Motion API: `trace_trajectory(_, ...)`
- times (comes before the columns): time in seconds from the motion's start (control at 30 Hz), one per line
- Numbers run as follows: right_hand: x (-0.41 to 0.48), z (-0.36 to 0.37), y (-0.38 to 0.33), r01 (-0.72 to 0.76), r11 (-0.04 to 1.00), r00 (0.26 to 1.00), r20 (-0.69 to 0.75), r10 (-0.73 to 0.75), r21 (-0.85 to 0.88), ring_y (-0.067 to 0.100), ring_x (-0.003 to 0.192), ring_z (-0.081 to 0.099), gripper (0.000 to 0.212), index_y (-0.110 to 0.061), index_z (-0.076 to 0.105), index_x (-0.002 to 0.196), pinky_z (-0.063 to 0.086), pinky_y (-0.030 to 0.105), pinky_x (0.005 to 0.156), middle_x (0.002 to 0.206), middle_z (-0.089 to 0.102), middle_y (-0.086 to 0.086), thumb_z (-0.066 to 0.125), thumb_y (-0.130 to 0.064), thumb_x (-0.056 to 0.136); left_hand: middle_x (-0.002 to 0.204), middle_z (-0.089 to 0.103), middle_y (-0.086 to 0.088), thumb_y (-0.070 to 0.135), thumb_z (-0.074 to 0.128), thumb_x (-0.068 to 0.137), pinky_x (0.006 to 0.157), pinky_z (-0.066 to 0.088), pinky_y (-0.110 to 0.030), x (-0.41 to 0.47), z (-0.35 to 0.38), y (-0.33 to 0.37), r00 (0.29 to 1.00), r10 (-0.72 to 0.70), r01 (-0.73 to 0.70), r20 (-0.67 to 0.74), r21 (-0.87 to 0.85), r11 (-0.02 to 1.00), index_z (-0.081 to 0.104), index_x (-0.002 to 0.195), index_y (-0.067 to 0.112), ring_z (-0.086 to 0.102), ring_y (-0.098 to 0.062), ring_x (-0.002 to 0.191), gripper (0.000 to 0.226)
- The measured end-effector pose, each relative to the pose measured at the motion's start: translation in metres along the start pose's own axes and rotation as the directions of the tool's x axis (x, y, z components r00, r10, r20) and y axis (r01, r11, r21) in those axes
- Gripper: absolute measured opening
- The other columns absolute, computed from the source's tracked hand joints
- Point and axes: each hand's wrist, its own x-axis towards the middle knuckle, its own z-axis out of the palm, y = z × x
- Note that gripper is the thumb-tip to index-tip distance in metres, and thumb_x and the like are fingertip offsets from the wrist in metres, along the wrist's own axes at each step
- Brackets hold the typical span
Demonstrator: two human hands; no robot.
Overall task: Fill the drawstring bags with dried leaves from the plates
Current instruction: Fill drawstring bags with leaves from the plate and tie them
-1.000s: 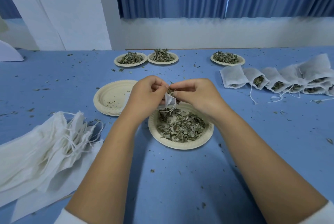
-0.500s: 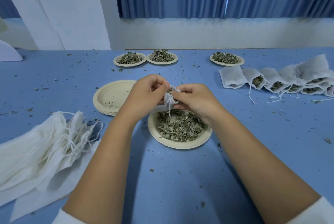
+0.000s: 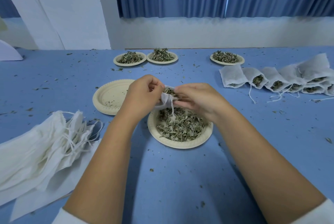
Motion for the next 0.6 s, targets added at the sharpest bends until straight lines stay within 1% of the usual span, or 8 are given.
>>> trace_trajectory(0.07, 0.0, -0.004, -0.005, -0.049, 0.997, 0.999, -0.001, 0.049, 0.059, 0.02, 0.075, 0.074, 0.011, 0.002, 0.068, 0.096, 0.058, 0.025, 0.069, 0.099, 0.069, 0.019, 0.066, -0.005, 0.088, 0.083, 0.065, -0.004, 0.014, 0.059, 0.095, 0.056, 0.054, -0.017, 0.0, -0.001, -0.001, 1.0, -0.005, 0.005, -0.016, -0.016, 1.0, 0.066, 0.09, 0.011, 0.063, -0.002, 0.056, 0.009)
trace_trajectory(0.13, -0.002, -0.007, -0.007, -0.053, 0.997, 0.998, -0.021, 0.051, -0.055, 0.016, 0.075, 0.072, 0.012, -0.003, 0.07, 0.098, 0.058, 0.024, 0.065, 0.097, 0.07, 0.013, 0.066, -0.01, 0.089, 0.08, 0.064, -0.003, 0.013, 0.059, 0.095, 0.05, 0.049, -0.011, 0.001, -0.001, -0.001, 0.999, -0.019, 0.018, -0.029, -0.034, 0.999, 0.065, 0.089, 0.011, 0.06, 0.002, 0.05, 0.009)
trace_trajectory(0.23, -0.006, -0.005, -0.005, 0.042, 0.955, 0.993, -0.092, -0.072, -0.295, 0.01, 0.069, 0.064, 0.007, -0.013, 0.072, 0.086, 0.054, 0.02, 0.062, 0.085, 0.07, 0.005, 0.072, -0.02, 0.086, 0.083, 0.065, -0.004, 0.015, 0.06, 0.095, 0.057, 0.056, -0.019, 0.001, -0.001, -0.001, 1.0, -0.021, 0.02, -0.019, -0.029, 0.999, 0.065, 0.088, 0.013, 0.065, -0.005, 0.056, 0.009)
trace_trajectory(0.3, -0.007, -0.002, -0.001, 0.198, 0.862, 0.948, -0.133, -0.29, -0.466, 0.005, 0.059, 0.055, 0.007, -0.015, 0.072, 0.079, 0.048, 0.019, 0.057, 0.073, 0.066, 0.0, 0.076, -0.02, 0.082, 0.084, 0.066, -0.004, 0.018, 0.061, 0.095, 0.072, 0.061, -0.035, 0.001, -0.001, -0.001, 1.0, -0.01, 0.01, 0.001, -0.003, 1.0, 0.064, 0.084, 0.018, 0.069, -0.018, 0.071, 0.011)
trace_trajectory(0.33, -0.007, 0.0, 0.0, 0.281, 0.781, 0.91, -0.104, -0.402, -0.558, 0.0, 0.054, 0.051, 0.006, -0.017, 0.072, 0.078, 0.044, 0.016, 0.056, 0.069, 0.065, -0.006, 0.076, -0.02, 0.081, 0.084, 0.066, -0.004, 0.019, 0.062, 0.094, 0.077, 0.06, -0.042, 0.001, 0.0, -0.001, 1.0, -0.008, 0.008, 0.005, 0.006, 1.0, 0.064, 0.083, 0.02, 0.069, -0.024, 0.076, 0.012)
trace_trajectory(0.4, -0.011, 0.005, 0.0, 0.415, 0.649, 0.857, 0.034, -0.514, -0.638, -0.005, 0.05, 0.051, 0.009, -0.023, 0.074, 0.083, 0.037, 0.007, 0.054, 0.065, 0.064, -0.019, 0.07, -0.015, 0.083, 0.083, 0.067, -0.002, 0.019, 0.062, 0.094, 0.081, 0.058, -0.048, 0.001, 0.0, -0.001, 1.0, -0.01, 0.01, 0.006, 0.007, 1.0, 0.063, 0.081, 0.022, 0.069, -0.027, 0.08, 0.013)
trace_trajectory(0.5, -0.017, 0.009, 0.002, 0.488, 0.557, 0.841, 0.192, -0.505, -0.673, -0.02, 0.052, 0.049, 0.03, -0.021, 0.076, 0.102, 0.035, 0.0, 0.054, 0.06, 0.055, -0.033, 0.058, -0.006, 0.083, 0.08, 0.068, 0.001, 0.017, 0.059, 0.095, 0.081, 0.058, -0.048, 0.001, -0.001, -0.002, 1.0, -0.004, 0.004, -0.005, 0.015, 1.0, 0.063, 0.082, 0.021, 0.07, -0.02, 0.076, 0.014)
trace_trajectory(0.6, -0.016, 0.011, 0.004, 0.458, 0.473, 0.861, 0.242, -0.448, -0.753, -0.019, 0.052, 0.048, 0.036, -0.023, 0.073, 0.112, 0.033, 0.003, 0.052, 0.056, 0.048, -0.031, 0.056, -0.008, 0.083, 0.071, 0.065, 0.007, 0.015, 0.058, 0.096, 0.078, 0.06, -0.045, 0.001, -0.001, -0.002, 1.0, 0.001, 0.0, 0.018, -0.063, 0.998, 0.063, 0.081, 0.022, 0.065, -0.009, 0.06, 0.017)
